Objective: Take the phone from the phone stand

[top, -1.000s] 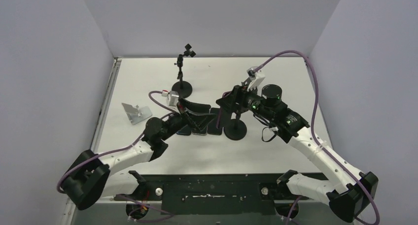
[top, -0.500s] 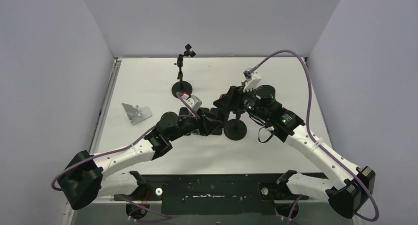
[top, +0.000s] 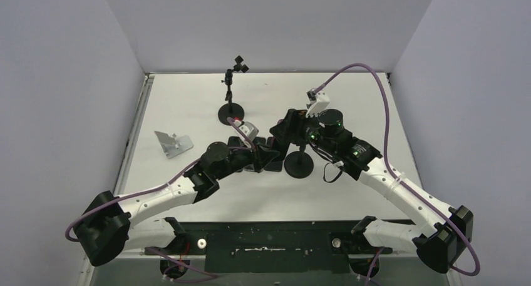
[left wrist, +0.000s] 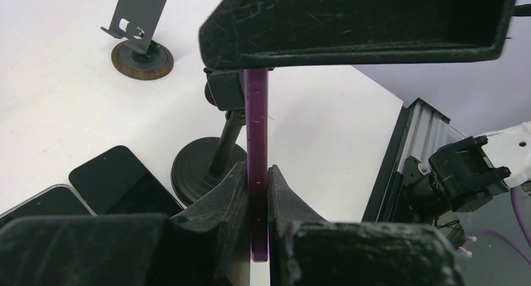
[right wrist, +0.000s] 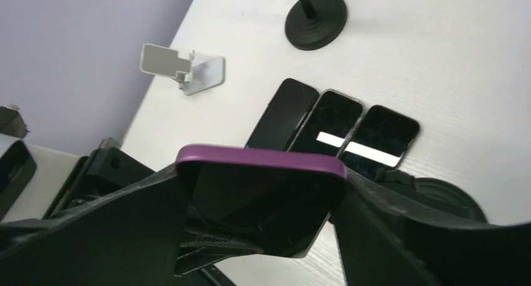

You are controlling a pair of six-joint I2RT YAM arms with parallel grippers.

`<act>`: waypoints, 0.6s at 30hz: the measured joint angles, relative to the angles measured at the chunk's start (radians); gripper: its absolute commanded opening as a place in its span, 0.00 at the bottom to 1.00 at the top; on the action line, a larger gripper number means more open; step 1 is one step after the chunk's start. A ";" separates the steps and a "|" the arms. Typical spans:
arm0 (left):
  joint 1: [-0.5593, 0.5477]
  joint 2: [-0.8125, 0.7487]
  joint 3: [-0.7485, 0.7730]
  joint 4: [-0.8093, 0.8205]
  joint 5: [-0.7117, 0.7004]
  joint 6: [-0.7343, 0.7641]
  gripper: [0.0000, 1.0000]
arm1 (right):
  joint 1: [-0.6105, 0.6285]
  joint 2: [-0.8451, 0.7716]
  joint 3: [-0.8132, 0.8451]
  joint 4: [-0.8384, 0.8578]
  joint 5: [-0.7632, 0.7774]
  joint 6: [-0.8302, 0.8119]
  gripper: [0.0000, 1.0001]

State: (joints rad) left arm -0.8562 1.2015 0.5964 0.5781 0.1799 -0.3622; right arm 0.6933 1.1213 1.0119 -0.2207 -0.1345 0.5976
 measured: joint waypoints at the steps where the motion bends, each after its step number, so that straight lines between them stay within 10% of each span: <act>1: -0.001 -0.007 -0.001 -0.008 -0.006 0.001 0.00 | 0.002 0.000 0.000 0.001 0.000 0.003 0.98; 11: 0.041 -0.223 -0.034 -0.306 -0.188 0.003 0.00 | 0.027 -0.003 0.036 0.008 -0.038 0.002 1.00; 18: 0.358 -0.293 -0.033 -0.545 -0.137 -0.079 0.00 | 0.021 -0.056 0.047 -0.031 -0.016 -0.053 1.00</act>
State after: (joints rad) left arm -0.4980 0.9085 0.5636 0.0334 0.0429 -0.4408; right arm 0.7143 1.0653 1.0592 -0.2512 -0.1501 0.5442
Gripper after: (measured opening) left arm 0.077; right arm 0.999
